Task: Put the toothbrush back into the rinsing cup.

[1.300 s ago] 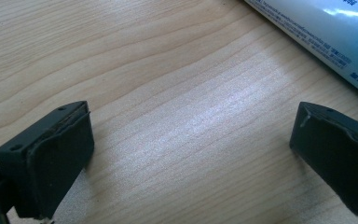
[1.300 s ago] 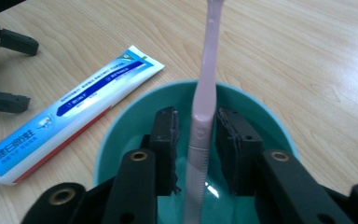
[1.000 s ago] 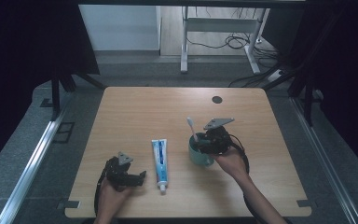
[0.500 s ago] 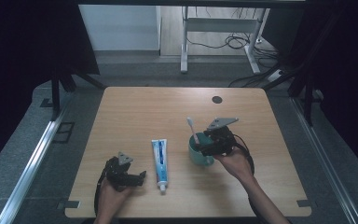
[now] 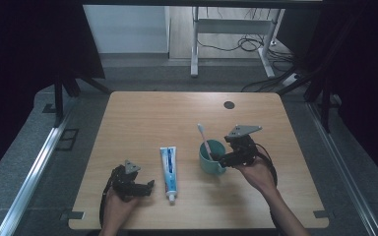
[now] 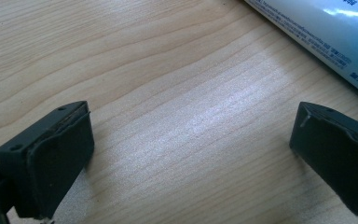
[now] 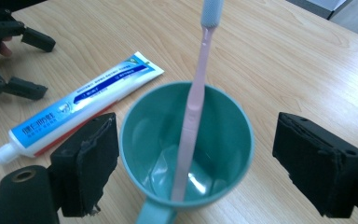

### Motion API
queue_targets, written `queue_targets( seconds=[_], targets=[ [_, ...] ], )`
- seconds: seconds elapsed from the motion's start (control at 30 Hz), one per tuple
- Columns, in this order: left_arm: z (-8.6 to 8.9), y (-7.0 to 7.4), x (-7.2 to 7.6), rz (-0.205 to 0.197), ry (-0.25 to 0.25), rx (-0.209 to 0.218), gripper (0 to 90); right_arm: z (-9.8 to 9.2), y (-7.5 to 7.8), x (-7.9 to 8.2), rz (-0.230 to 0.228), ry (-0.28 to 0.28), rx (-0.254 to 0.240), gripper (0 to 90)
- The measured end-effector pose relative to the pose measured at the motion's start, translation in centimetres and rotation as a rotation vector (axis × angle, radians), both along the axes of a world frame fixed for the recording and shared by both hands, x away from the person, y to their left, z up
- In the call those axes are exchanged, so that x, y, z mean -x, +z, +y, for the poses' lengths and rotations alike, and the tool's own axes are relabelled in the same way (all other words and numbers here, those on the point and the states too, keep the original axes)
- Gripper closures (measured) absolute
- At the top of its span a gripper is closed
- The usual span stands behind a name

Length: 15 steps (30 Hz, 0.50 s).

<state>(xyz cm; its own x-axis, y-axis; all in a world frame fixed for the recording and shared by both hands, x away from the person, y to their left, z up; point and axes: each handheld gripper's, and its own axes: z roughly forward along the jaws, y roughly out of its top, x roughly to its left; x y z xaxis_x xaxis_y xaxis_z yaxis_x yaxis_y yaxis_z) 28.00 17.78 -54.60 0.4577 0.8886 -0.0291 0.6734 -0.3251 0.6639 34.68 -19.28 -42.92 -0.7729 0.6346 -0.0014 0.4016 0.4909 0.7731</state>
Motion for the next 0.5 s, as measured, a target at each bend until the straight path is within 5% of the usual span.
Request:
queue_targets(
  seconds=[0.5],
  targets=[
    [0.0,0.0,0.0,-0.001,0.000,0.001,0.0,-2.9,-0.6,1.1,-0.006,-0.039,0.037,0.0]
  ],
)
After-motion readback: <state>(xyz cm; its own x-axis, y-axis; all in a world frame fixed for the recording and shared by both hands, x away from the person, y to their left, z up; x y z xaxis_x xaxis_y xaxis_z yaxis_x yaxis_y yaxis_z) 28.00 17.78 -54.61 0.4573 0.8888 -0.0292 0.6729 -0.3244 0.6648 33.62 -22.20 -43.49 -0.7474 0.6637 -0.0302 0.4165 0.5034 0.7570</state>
